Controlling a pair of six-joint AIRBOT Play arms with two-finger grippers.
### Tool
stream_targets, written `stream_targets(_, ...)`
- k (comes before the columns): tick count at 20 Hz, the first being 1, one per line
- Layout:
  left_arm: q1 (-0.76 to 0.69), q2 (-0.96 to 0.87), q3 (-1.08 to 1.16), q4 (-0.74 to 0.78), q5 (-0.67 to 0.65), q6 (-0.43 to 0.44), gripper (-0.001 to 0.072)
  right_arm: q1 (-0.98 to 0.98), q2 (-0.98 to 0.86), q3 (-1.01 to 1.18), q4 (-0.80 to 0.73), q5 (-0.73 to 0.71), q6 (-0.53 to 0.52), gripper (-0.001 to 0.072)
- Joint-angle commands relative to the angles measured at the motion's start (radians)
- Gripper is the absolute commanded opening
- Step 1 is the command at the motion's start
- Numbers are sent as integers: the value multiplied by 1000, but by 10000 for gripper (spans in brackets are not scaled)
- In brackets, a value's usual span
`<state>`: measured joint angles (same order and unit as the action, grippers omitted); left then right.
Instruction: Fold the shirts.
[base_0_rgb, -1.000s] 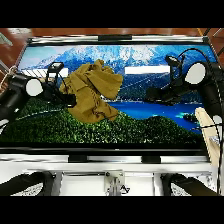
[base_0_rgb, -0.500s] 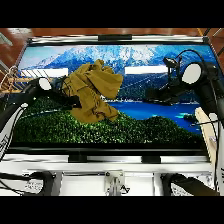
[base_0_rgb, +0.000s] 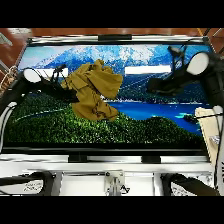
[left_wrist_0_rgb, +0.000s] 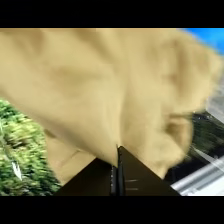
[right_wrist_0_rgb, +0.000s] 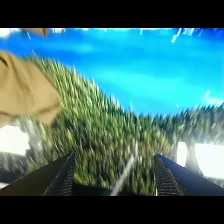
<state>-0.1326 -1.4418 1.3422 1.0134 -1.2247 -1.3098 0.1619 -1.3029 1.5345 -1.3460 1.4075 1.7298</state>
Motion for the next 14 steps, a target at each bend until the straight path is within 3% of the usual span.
stream_targets(1, -72, 143, -3, -85, -33, 30, 47, -67, -2, 187, -4, 52, -4, 620)
stream_targets(4, -263, 158, -42, -220, 70, 7, 47, -133, -2, 349, -3, 69, -3, 620)
stream_targets(9, -605, 58, -62, -353, 474, -64, 47, -148, 2, 491, -18, 146, -4, 620)
stream_targets(12, -675, -2, -23, -405, 513, -55, 52, -148, 4, 497, -42, 163, -4, 620)
stream_targets(13, -669, -6, -8, -403, 479, -30, 242, -148, 4, 497, -58, 170, -4, 620)
stream_targets(14, -642, -4, 9, -403, 425, -22, 628, -148, 4, 497, -79, 175, -5, 621)
